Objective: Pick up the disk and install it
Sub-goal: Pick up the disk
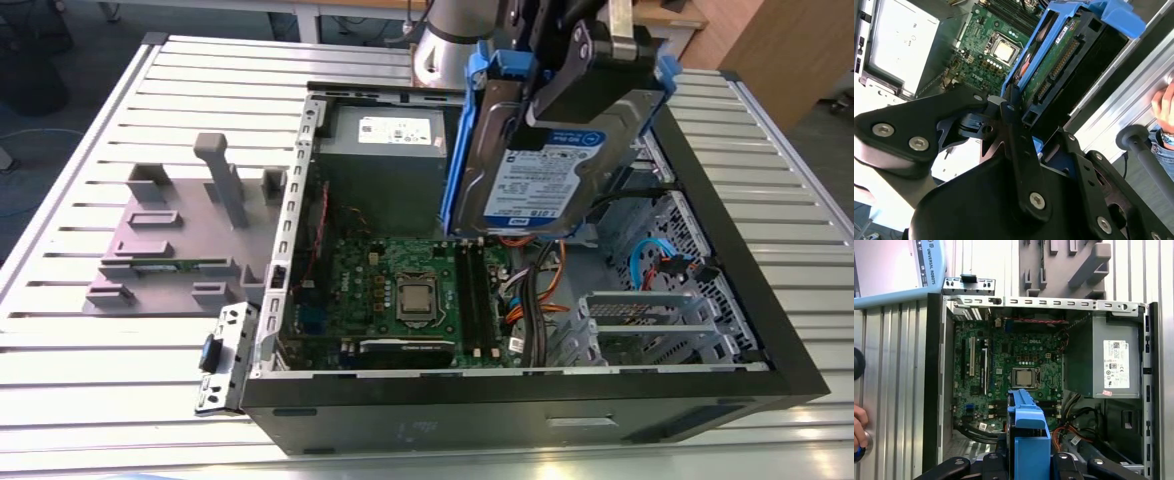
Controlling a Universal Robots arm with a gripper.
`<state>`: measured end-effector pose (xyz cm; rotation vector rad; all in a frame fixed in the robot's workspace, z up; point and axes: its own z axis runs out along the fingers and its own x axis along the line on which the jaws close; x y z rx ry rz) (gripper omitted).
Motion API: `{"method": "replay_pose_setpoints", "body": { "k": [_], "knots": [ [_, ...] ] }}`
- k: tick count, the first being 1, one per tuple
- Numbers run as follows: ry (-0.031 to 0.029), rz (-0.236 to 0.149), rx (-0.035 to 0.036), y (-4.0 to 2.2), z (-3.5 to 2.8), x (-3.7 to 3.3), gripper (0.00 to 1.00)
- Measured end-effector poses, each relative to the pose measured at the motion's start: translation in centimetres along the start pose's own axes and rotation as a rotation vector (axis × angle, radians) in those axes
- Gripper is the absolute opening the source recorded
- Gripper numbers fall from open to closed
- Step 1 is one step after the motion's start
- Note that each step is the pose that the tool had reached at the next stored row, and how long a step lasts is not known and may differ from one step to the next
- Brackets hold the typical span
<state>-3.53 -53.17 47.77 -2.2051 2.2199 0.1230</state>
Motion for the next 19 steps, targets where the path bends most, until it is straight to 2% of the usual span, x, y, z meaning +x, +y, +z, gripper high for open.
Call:
{"method": "replay_pose_setpoints", "body": {
  "k": [5, 9, 15, 19],
  "knots": [
    [-0.0004, 0.000, 0.0001, -0.01, -0.01, 0.88, 0.37],
    [-0.0055, 0.000, -0.0001, -0.02, -0.01, 1.65, 0.37],
    [-0.0172, 0.005, 0.0002, -0.04, 0.08, 2.59, 0.37],
    [-0.0300, 0.014, 0.0008, -0.06, 0.19, 2.90, 0.37]
  ]
}}
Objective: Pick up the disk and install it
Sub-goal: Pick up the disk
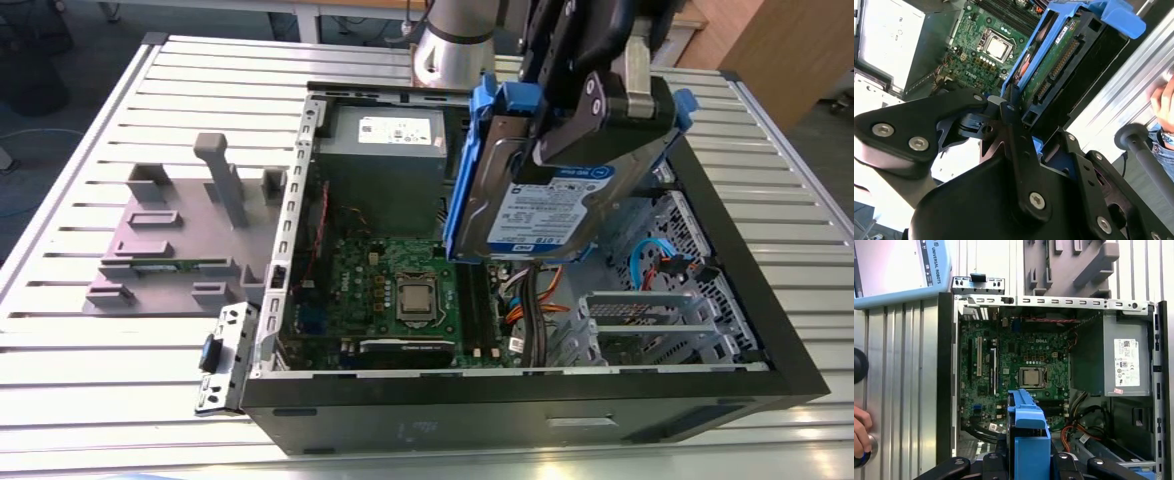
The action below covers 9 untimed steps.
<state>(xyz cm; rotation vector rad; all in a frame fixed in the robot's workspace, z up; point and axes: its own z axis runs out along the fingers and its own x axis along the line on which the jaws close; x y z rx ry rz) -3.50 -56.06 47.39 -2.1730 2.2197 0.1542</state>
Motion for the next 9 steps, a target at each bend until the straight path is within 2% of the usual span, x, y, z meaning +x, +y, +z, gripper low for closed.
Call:
{"method": "replay_pose_setpoints", "body": {
  "k": [3, 9],
  "knots": [
    [-0.0020, 0.003, 0.0002, -0.19, 0.07, 0.27, 0.37],
    [-0.0029, 0.005, -0.0003, -1.18, 0.12, 0.65, 0.37]
  ]
}}
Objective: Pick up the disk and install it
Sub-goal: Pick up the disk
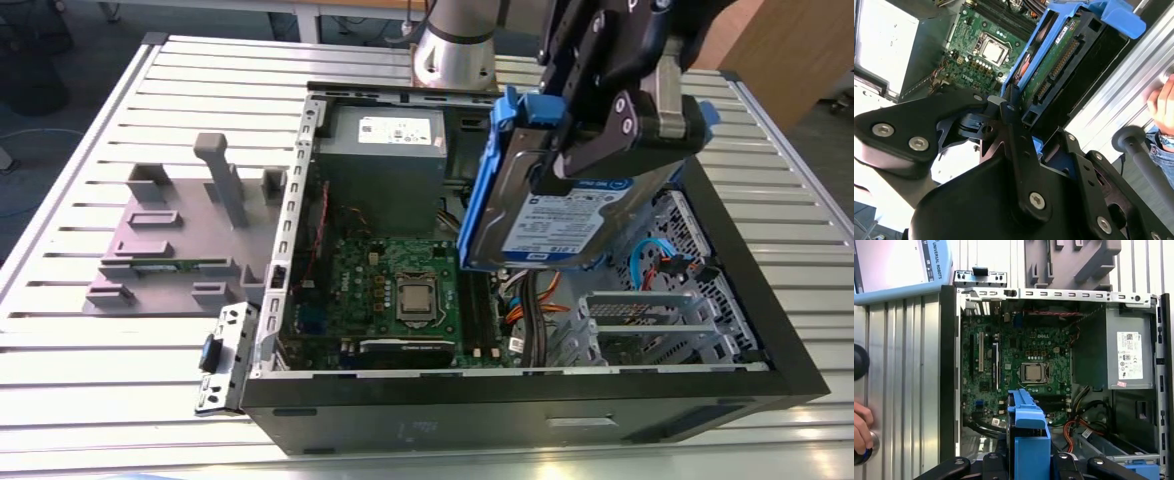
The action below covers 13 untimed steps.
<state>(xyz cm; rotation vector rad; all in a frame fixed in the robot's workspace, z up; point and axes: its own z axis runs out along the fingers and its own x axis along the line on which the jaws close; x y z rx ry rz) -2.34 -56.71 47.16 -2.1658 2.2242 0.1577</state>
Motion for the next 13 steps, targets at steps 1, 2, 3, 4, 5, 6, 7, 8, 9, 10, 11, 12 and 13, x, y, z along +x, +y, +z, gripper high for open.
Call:
{"method": "replay_pose_setpoints", "body": {
  "k": [1, 2, 3, 4, 5, 6, 7, 8, 9, 10, 11, 12, 13],
  "knots": [
    [-0.0001, 0.000, -0.0001, -0.17, 0.00, 0.06, 0.37],
    [-0.0003, 0.000, -0.0003, -0.33, 0.01, 0.12, 0.37],
    [-0.0005, 0.001, -0.0005, -0.49, 0.01, 0.18, 0.37],
    [-0.0010, 0.001, -0.0006, -0.65, 0.02, 0.26, 0.37],
    [-0.0013, 0.001, -0.0008, -0.80, 0.03, 0.33, 0.37],
    [-0.0018, 0.001, -0.0009, -0.93, 0.04, 0.41, 0.37],
    [-0.0024, 0.001, -0.0010, -1.07, 0.04, 0.50, 0.37],
    [-0.0031, 0.001, -0.0012, -1.20, 0.04, 0.60, 0.37],
    [-0.0039, 0.002, -0.0015, -1.32, 0.04, 0.71, 0.37],
    [-0.0047, 0.002, -0.0017, -1.43, 0.05, 0.82, 0.37],
    [-0.0051, 0.002, -0.0019, -1.55, 0.04, 0.95, 0.37],
    [-0.0053, 0.002, -0.0021, -1.63, 0.04, 1.06, 0.37],
    [-0.0055, 0.002, -0.0021, -1.69, 0.04, 1.15, 0.37]
  ]
}}
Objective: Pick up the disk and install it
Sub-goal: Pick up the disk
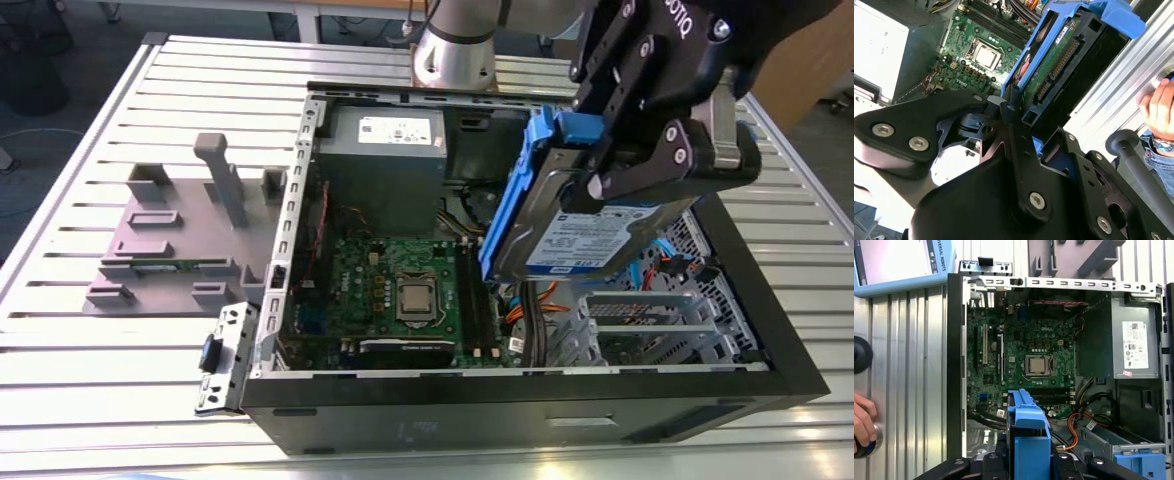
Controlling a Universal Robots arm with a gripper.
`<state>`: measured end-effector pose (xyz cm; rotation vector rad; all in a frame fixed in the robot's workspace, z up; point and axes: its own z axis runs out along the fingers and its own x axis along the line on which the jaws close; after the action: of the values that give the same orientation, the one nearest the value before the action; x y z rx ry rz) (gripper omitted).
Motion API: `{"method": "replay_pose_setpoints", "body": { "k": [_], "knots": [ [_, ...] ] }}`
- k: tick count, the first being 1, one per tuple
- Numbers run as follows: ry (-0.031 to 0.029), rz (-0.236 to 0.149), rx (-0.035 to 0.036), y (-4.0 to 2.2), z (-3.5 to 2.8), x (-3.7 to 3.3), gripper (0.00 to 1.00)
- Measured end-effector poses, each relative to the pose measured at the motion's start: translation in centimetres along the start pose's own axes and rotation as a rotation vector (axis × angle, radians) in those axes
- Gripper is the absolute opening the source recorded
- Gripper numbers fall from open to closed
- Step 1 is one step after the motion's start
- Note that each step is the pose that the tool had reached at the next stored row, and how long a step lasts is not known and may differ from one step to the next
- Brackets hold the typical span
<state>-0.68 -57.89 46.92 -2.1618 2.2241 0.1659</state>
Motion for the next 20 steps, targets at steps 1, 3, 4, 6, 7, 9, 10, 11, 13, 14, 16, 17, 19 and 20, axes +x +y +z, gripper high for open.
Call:
{"method": "replay_pose_setpoints", "body": {
  "k": [1, 3, 4, 6, 7, 9, 10, 11, 13, 14, 16, 17, 19, 20],
  "knots": [
    [0.0001, 0.000, -0.0001, -0.05, 0.00, 0.07, 0.37],
    [0.0001, 0.000, -0.0001, -0.14, -0.01, 0.20, 0.37],
    [0.0001, 0.000, -0.0001, -0.19, -0.01, 0.26, 0.37],
    [0.0000, 0.000, -0.0002, -0.26, -0.01, 0.39, 0.37],
    [0.0000, 0.000, -0.0002, -0.30, -0.01, 0.46, 0.37],
    [0.0001, 0.000, -0.0002, -0.38, -0.01, 0.61, 0.37],
    [0.0000, 0.000, -0.0002, -0.42, -0.01, 0.70, 0.37],
    [0.0001, 0.000, -0.0003, -0.47, -0.01, 0.79, 0.37],
    [0.0000, 0.000, -0.0003, -0.56, 0.00, 0.96, 0.37],
    [0.0001, 0.000, -0.0004, -0.60, -0.01, 1.04, 0.37],
    [0.0000, 0.000, -0.0004, -0.68, 0.00, 1.21, 0.37],
    [0.0000, 0.000, -0.0004, -0.72, 0.00, 1.30, 0.37],
    [0.0002, 0.000, -0.0004, -0.79, 0.00, 1.45, 0.37],
    [0.0001, 0.000, -0.0004, -0.82, 0.00, 1.53, 0.37]
  ]
}}
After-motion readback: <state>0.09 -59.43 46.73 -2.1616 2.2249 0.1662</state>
